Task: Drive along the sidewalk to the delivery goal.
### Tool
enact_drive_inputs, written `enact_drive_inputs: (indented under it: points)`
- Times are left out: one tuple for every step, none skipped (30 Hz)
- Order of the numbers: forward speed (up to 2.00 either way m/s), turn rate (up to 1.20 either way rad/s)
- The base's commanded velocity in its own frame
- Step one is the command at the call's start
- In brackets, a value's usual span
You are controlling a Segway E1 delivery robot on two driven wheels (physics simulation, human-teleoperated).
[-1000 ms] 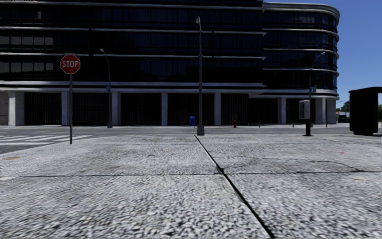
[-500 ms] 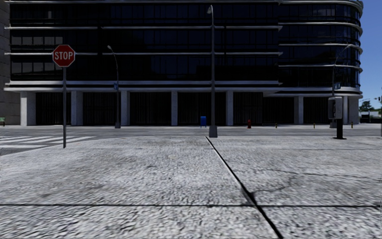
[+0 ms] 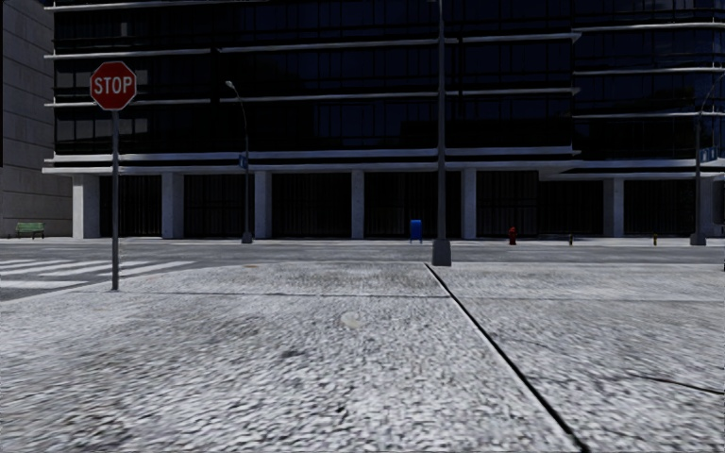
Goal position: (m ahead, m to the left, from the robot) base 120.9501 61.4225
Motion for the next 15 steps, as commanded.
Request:
enact_drive_inputs:
  points:
    - [2.0,0.16]
    - [2.0,0.59]
    - [2.0,0.77]
    - [2.0,0.84]
    - [2.0,0.86]
    - [2.0,0.44]
    - [2.0,0.04]
    - [2.0,0.02]
    - [2.0,0.01]
    - [2.0,0.0]
    - [2.0,0.0]
    - [2.0,0.0]
    - [2.0,0.0]
    - [2.0,0.0]
    - [2.0,0.0]
